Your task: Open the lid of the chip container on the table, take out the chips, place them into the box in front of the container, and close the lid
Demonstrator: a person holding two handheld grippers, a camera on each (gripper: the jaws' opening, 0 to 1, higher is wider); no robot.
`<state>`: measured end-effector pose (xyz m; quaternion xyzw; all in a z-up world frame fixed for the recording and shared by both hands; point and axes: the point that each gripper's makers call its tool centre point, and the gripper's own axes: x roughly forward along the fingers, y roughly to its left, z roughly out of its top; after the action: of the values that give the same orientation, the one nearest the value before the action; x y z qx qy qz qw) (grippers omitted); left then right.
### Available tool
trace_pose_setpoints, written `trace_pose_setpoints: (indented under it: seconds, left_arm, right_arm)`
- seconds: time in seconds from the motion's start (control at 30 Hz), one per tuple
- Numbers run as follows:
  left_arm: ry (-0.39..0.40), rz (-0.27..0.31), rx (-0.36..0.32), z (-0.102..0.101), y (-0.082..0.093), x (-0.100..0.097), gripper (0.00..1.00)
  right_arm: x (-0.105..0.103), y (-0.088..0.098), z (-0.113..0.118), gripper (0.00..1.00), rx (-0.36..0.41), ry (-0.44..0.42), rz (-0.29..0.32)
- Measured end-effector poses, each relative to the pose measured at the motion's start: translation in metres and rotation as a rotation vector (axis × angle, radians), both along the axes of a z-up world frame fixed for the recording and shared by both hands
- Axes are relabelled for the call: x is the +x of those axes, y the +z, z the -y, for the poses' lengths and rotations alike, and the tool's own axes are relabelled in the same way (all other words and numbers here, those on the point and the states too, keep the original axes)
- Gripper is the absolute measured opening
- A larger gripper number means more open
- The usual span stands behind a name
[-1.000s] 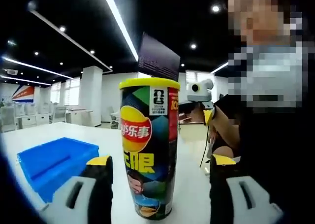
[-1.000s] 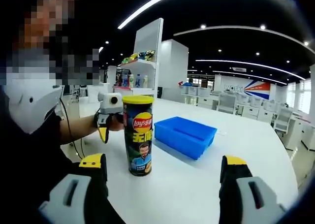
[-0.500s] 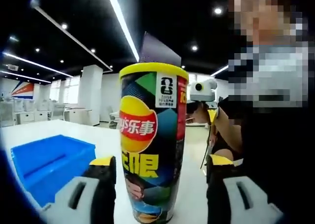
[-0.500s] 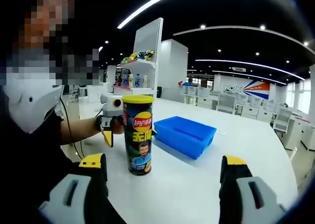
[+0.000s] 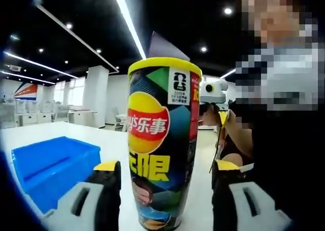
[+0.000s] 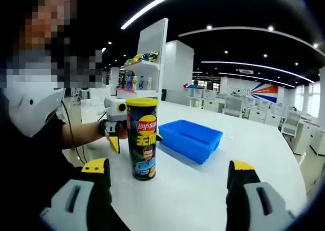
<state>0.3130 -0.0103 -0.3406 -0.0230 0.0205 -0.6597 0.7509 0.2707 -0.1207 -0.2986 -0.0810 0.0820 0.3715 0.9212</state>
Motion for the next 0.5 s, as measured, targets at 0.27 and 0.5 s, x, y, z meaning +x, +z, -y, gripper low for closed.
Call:
trace_pose_setpoints:
  seconds: [0.27,0.5]
  left_arm:
    - [0.006,-0.003,0.007,0.0005,-0.0014,0.0011,0.66]
    - [0.009,-0.006,0.008,0.0004,-0.0015,0.0010,0.61]
  right_arm:
    - [0.0000,-0.0008,-0.0009,0.89,-0.001,0.001,-0.002]
    - [0.0002,-0.0007,-0.0008,0.89,-0.002,0.000,-0.002]
